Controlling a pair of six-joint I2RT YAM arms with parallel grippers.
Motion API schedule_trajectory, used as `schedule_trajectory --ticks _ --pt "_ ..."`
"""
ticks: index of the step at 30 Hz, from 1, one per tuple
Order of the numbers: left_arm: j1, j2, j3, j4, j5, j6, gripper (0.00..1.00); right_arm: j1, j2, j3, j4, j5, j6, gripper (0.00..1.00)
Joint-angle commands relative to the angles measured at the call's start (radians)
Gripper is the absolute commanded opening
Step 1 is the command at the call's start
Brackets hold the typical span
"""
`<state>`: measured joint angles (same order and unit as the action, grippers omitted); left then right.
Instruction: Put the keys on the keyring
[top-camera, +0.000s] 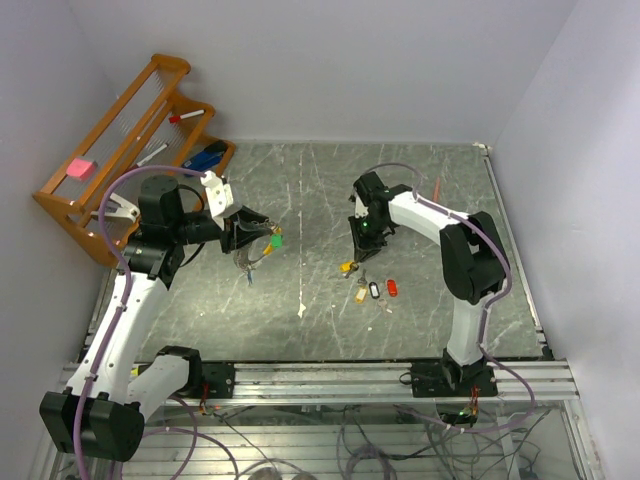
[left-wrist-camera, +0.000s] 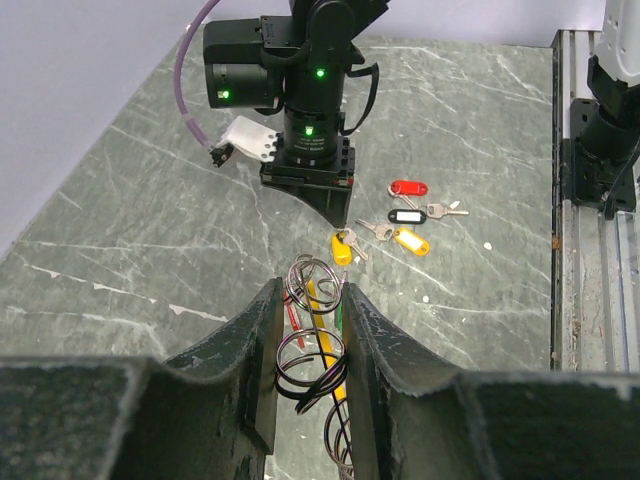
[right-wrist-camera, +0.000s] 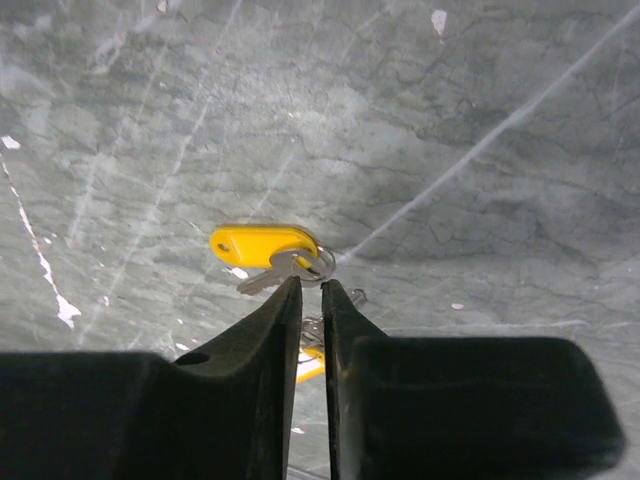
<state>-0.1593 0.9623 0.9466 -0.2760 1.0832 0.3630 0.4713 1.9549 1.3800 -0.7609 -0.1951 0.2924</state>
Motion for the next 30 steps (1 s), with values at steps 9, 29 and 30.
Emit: schedule_trajectory --ticks 9,29,30 --pt "-0.007 -0.017 0.005 0.008 -0.006 0.029 0.07 -0.002 0.018 0.067 -0.056 -0.052 0.106 0.29" --pt "-0.006 -0.02 0.023 -0.007 0.003 0.057 0.07 0.015 0.05 0.088 -0.109 0.009 0.281 0.28" --pt "-0.006 -0.021 0.018 -0.003 0.002 0.05 0.07 0.015 0.058 0.097 -0.129 0.017 0.28 0.28"
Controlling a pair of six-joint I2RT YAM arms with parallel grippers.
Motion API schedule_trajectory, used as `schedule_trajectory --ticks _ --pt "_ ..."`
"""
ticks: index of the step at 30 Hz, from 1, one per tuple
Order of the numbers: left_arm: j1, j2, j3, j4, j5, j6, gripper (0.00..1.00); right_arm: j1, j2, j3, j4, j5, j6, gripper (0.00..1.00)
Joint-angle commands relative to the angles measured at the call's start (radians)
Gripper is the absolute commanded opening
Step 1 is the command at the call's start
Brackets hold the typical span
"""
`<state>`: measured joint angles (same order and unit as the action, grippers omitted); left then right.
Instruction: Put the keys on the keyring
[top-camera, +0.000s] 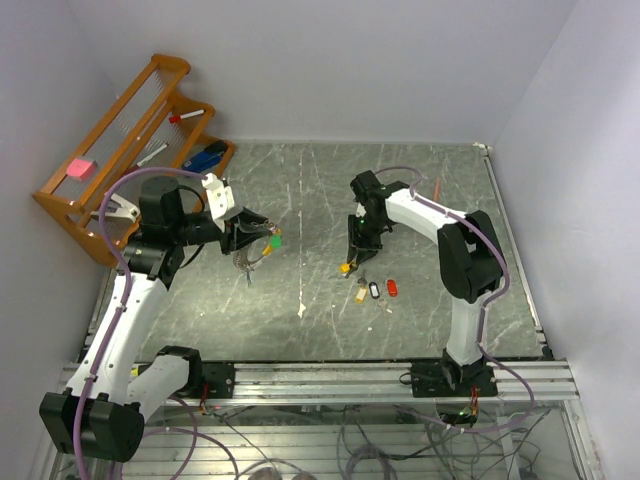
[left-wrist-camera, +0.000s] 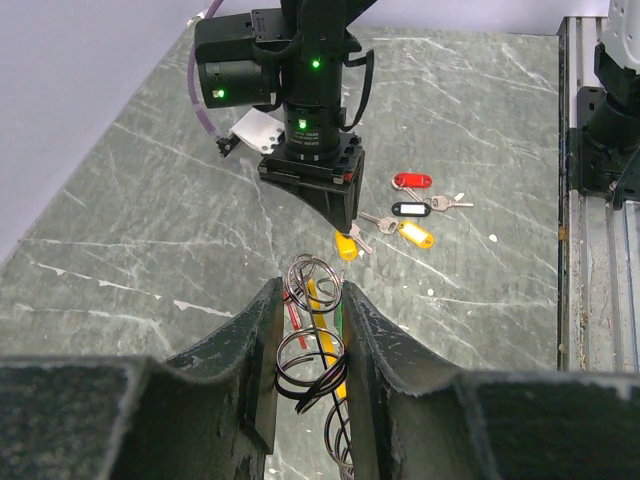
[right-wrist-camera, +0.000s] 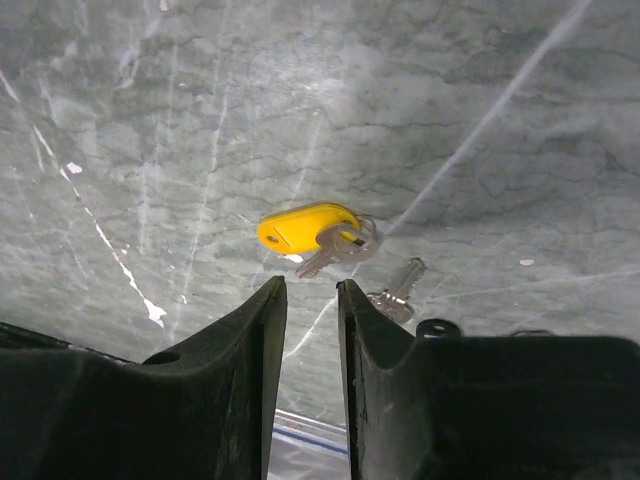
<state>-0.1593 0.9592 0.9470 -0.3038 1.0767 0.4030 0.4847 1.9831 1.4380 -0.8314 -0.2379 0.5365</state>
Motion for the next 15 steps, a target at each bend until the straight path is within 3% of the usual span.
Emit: schedule_trajectory --ticks 1,15 --pt "-0.006 -0.022 0.017 0.027 0.007 0.007 0.07 0.002 0.031 0.044 -0.064 0.066 0.036 0.28" --pt "-0.006 -0.03 0.022 -0.032 0.001 0.065 0.07 -0.001 0.087 0.068 -0.051 0.084 0.04 0.25"
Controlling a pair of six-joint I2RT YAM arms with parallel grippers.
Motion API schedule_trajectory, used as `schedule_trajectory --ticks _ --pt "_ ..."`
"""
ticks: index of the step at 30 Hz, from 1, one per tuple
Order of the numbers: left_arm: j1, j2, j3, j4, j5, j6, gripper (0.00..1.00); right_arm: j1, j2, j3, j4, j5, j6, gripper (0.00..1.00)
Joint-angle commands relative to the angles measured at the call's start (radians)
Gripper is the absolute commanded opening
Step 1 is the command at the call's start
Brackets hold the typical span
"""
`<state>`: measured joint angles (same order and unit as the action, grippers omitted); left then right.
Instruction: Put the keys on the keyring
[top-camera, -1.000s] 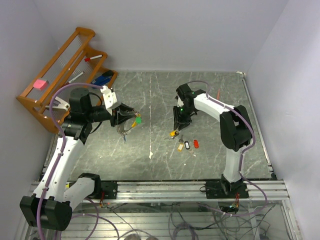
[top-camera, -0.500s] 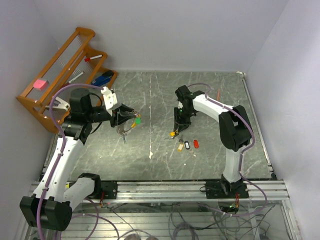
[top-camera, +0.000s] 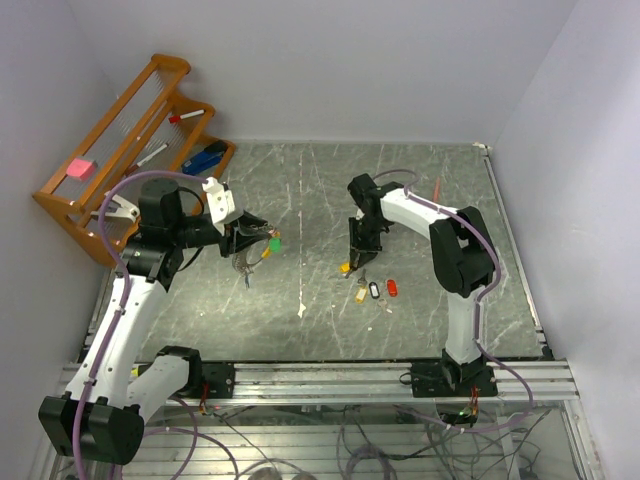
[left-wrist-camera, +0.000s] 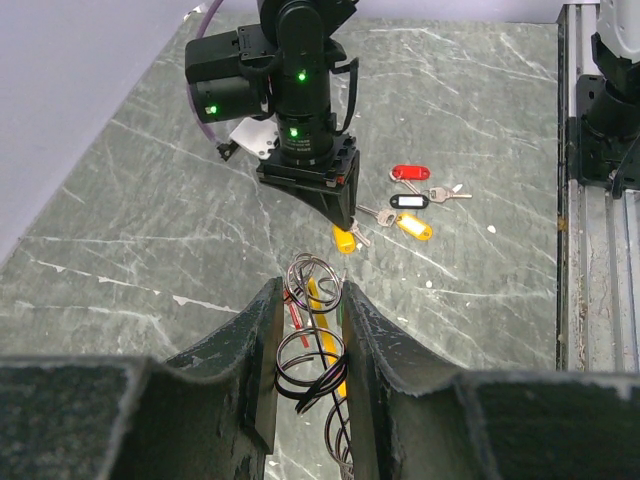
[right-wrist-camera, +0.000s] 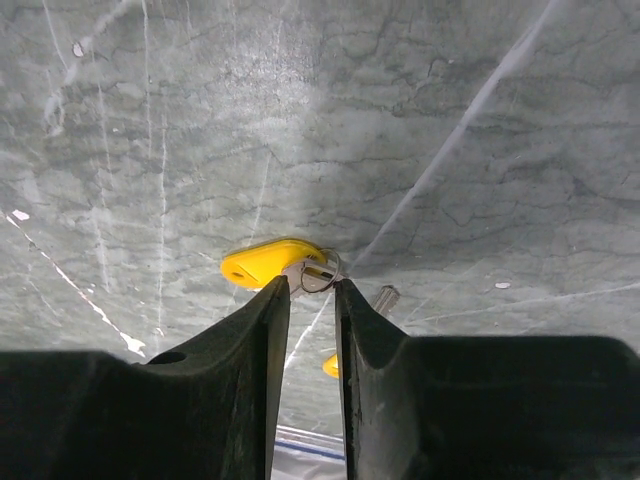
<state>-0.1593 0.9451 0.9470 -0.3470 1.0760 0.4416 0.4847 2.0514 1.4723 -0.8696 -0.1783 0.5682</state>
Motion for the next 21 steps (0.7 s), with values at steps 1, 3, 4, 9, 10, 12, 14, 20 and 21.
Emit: schedule_trajectory --ticks 1,3,4,9,10,12,14,20,21 --pt "-0.006 -0.016 0.022 0.014 0.001 0.024 0.07 -0.001 0.021 0.039 -0.013 0.025 0.007 0.24" --pt "-0.007 -0.014 0.024 0.014 0.001 0.024 0.07 -0.001 0.029 0.048 -0.014 0.032 -0.004 0.22" --pt "-0.006 -0.013 0.024 0.012 0.0 0.026 0.07 -0.001 0.034 0.052 -0.016 0.037 -0.011 0.21" --pt "-0.006 -0.014 0.028 0.001 -0.006 0.031 0.07 -0.001 0.041 0.063 -0.015 0.064 -0.026 0.13" --pt "-0.006 -0.014 0.027 -0.001 -0.007 0.031 0.07 -0.001 0.041 0.067 -0.017 0.064 -0.029 0.12" --pt "-0.006 -0.014 0.028 -0.002 -0.007 0.031 0.07 -0.001 0.047 0.074 -0.022 0.063 -0.035 0.11" --pt "-0.006 -0.012 0.028 0.003 -0.007 0.029 0.07 -0.001 0.052 0.078 -0.026 0.065 -0.042 0.1" --pt "-0.006 -0.01 0.028 0.011 -0.011 0.02 0.07 -0.001 0.044 0.092 -0.032 0.071 -0.068 0.0" --pt "-0.006 -0.01 0.027 0.012 -0.011 0.019 0.07 -0.001 0.04 0.097 -0.033 0.075 -0.074 0.0"
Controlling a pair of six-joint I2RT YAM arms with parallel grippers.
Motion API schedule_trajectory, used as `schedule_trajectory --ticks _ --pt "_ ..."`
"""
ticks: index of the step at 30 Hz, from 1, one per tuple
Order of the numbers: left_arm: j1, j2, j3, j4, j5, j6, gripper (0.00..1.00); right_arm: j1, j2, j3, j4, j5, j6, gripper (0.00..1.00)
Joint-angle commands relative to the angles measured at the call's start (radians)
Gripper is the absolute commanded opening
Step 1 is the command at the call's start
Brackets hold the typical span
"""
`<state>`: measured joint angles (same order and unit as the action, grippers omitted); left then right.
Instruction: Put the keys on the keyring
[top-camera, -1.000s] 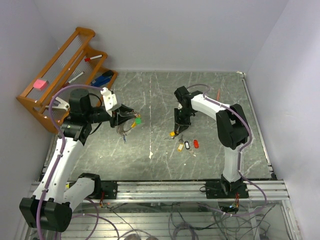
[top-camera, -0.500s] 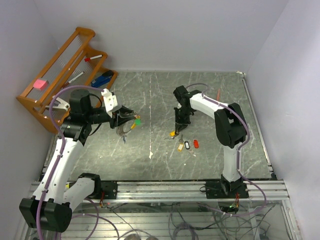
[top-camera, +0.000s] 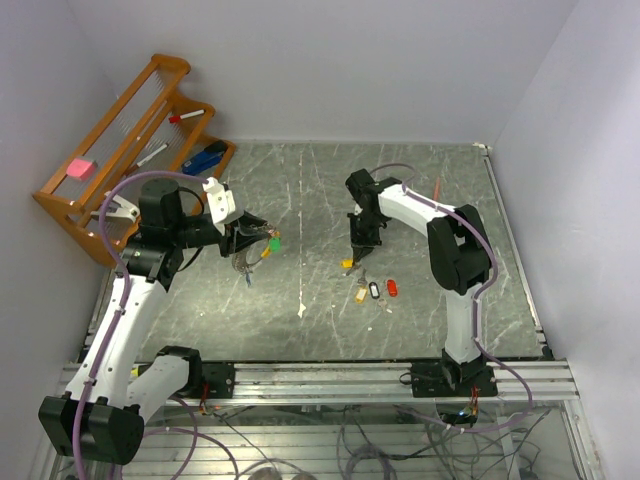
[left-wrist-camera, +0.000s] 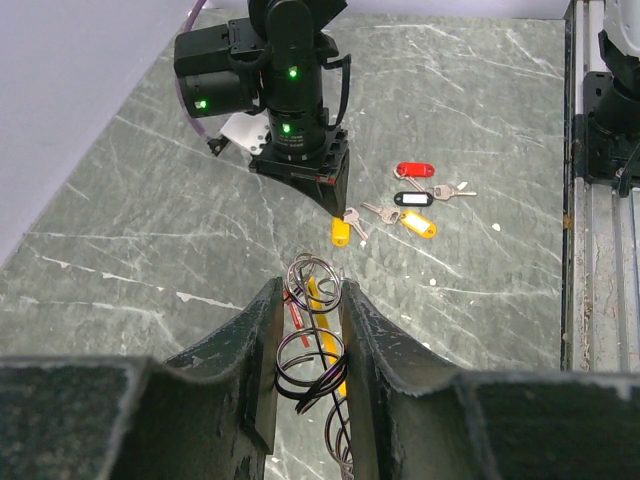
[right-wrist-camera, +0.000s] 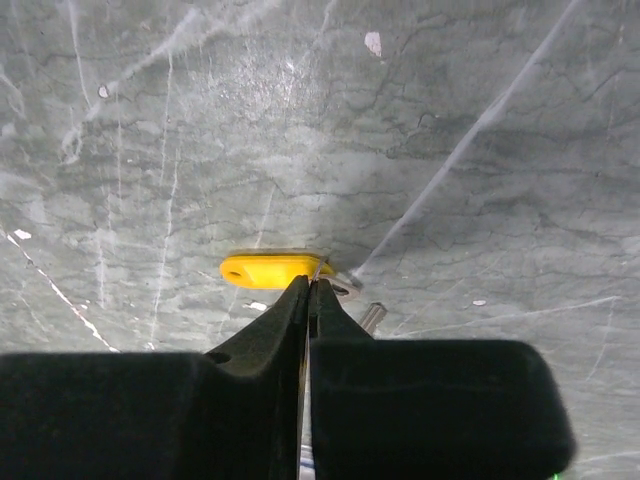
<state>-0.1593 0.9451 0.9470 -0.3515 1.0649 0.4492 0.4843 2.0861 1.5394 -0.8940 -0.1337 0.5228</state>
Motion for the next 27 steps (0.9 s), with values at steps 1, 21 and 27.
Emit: schedule_trajectory --ticks 1,21,27 --pt "-0.006 -0.01 0.028 0.018 0.0 0.01 0.07 -0.001 0.004 0.037 -0.01 0.031 -0.036 0.0" --pt "-0.007 0.017 0.021 0.092 0.033 -0.032 0.07 0.003 -0.259 0.027 0.158 -0.288 -0.403 0.0" --pt "-0.008 0.016 0.041 -0.013 0.045 0.12 0.07 0.003 -0.361 0.106 0.129 -0.364 -0.477 0.0"
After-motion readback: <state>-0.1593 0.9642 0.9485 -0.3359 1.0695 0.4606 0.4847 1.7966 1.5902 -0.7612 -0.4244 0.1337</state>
